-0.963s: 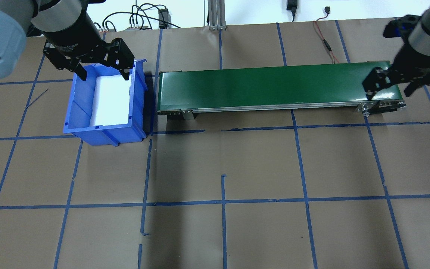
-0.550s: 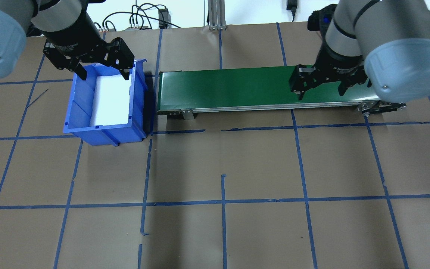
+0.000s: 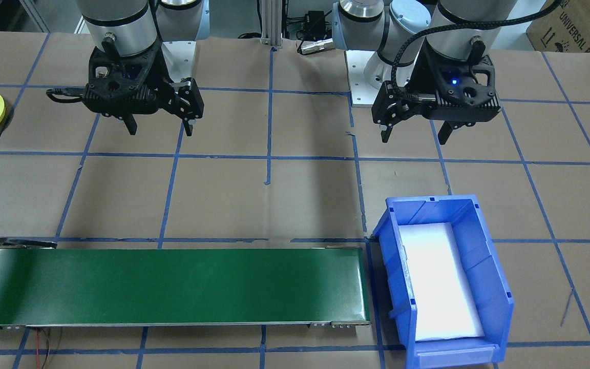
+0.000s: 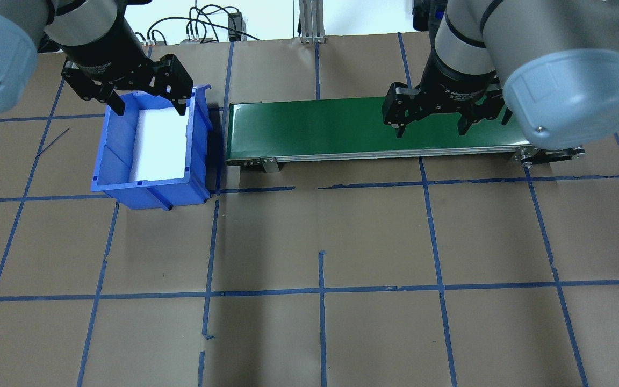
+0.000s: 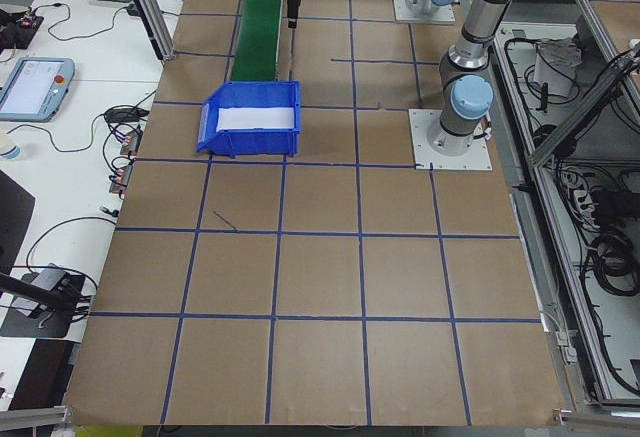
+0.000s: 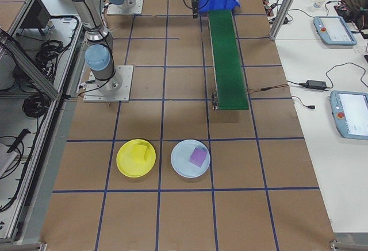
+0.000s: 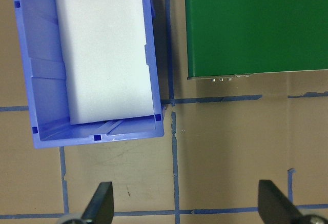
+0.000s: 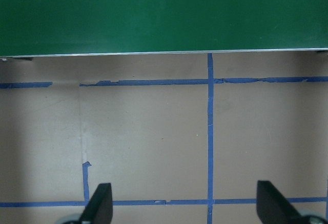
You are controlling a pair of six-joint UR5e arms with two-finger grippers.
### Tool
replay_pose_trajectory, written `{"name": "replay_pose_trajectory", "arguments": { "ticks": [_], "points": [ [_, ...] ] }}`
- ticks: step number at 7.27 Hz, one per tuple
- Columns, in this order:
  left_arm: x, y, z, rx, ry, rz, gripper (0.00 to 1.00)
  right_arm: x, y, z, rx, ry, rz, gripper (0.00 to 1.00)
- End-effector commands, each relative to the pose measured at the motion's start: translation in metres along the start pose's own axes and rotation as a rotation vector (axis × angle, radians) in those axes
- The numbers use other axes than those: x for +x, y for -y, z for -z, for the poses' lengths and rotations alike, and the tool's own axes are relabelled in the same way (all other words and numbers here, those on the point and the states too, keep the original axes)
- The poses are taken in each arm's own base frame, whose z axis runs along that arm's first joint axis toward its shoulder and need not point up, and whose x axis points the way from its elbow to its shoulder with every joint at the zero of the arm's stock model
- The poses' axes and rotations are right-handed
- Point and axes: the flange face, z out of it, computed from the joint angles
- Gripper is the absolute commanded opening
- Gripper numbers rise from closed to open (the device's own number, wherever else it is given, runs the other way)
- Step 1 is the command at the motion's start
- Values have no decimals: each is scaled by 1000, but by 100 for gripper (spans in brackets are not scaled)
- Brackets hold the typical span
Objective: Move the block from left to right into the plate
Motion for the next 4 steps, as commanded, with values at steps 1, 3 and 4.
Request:
{"name": "replay_pose_trajectory", "arguments": {
  "ticks": [1, 3, 4],
  "points": [
    [0, 0, 0, 0, 0, 0, 100, -1, 4, -2, -29, 1, -6, 100],
    [0, 0, 0, 0, 0, 0, 100, -3, 13, -12, -62, 1, -60, 100],
    [0, 0, 0, 0, 0, 0, 100, 10, 23, -20, -71, -26, -78, 100]
  ]
}}
